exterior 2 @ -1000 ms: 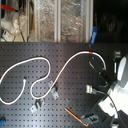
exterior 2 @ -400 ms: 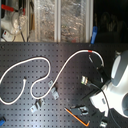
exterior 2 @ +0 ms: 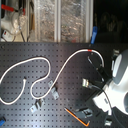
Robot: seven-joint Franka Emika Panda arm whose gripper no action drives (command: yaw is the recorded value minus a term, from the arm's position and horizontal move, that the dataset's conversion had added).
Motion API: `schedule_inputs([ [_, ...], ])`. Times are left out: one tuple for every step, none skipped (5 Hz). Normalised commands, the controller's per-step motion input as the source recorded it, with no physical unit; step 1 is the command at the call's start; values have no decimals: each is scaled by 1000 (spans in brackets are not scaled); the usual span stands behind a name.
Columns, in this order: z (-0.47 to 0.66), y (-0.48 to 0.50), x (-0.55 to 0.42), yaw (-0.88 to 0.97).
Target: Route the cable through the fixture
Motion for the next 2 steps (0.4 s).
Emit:
schedule_inputs([
  [2,-7,-9,0],
  [236,14,-322,0],
])
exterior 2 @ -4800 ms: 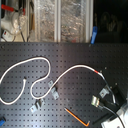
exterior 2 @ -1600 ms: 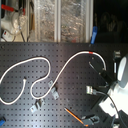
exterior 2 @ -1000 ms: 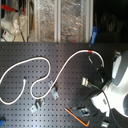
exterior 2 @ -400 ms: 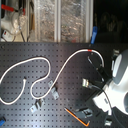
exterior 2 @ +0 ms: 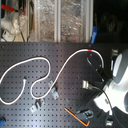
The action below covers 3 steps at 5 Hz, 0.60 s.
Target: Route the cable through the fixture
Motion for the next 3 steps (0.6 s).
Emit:
schedule_inputs([
  [2,73,-167,357],
  [0,39,-29,0],
  [-2,365,-56,63],
])
